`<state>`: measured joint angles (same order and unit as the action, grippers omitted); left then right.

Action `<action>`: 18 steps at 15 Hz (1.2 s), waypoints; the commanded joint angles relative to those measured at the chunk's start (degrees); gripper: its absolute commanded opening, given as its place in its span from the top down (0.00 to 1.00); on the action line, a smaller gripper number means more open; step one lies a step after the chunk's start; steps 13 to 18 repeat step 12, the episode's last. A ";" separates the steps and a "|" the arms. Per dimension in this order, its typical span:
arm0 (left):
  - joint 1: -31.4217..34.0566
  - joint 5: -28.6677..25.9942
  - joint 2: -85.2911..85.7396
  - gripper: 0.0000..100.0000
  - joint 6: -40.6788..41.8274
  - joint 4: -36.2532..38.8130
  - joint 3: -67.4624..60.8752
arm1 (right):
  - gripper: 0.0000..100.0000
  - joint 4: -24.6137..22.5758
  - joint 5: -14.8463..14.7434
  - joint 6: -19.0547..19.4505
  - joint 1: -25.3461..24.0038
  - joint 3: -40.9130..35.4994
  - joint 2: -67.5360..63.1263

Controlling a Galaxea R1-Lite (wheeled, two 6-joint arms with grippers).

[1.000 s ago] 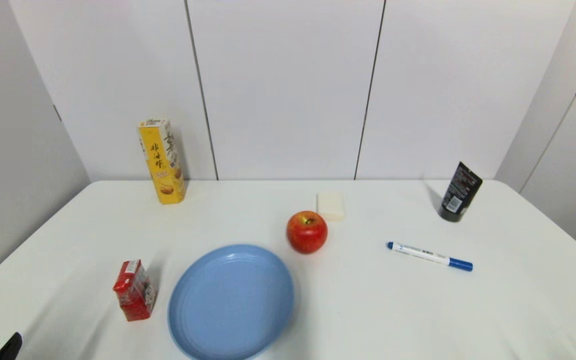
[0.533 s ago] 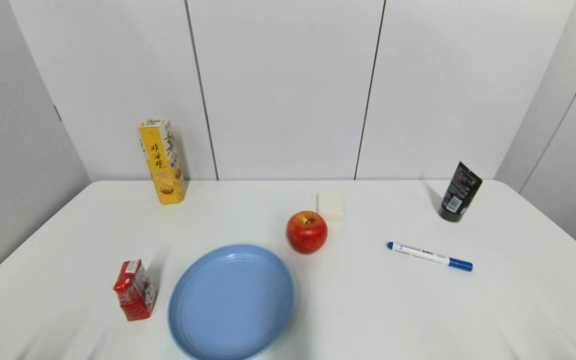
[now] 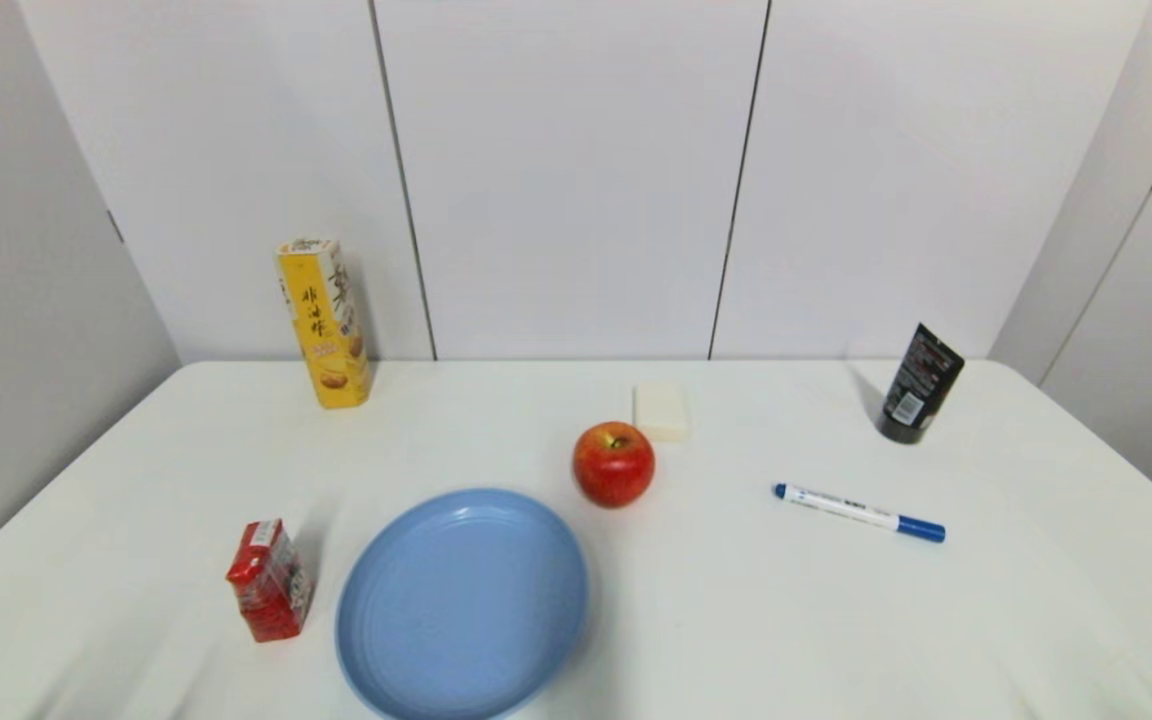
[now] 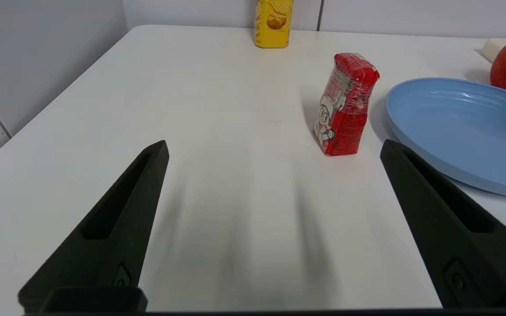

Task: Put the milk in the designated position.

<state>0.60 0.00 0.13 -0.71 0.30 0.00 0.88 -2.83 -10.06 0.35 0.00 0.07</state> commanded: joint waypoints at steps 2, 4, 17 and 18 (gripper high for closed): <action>0.02 0.00 -0.13 0.00 0.00 0.05 0.00 | 0.00 0.00 0.02 -0.05 0.00 0.00 -0.07; 0.02 0.00 -0.13 0.00 -0.08 0.05 0.00 | 0.00 -0.09 0.10 -0.05 0.00 -0.09 -0.07; 0.02 0.00 -0.13 0.00 0.00 0.05 0.00 | 0.00 0.00 -0.07 0.21 0.00 0.00 -0.07; 0.02 0.00 -0.13 0.00 0.00 0.05 0.00 | 0.00 0.00 -0.07 0.21 0.00 0.00 -0.07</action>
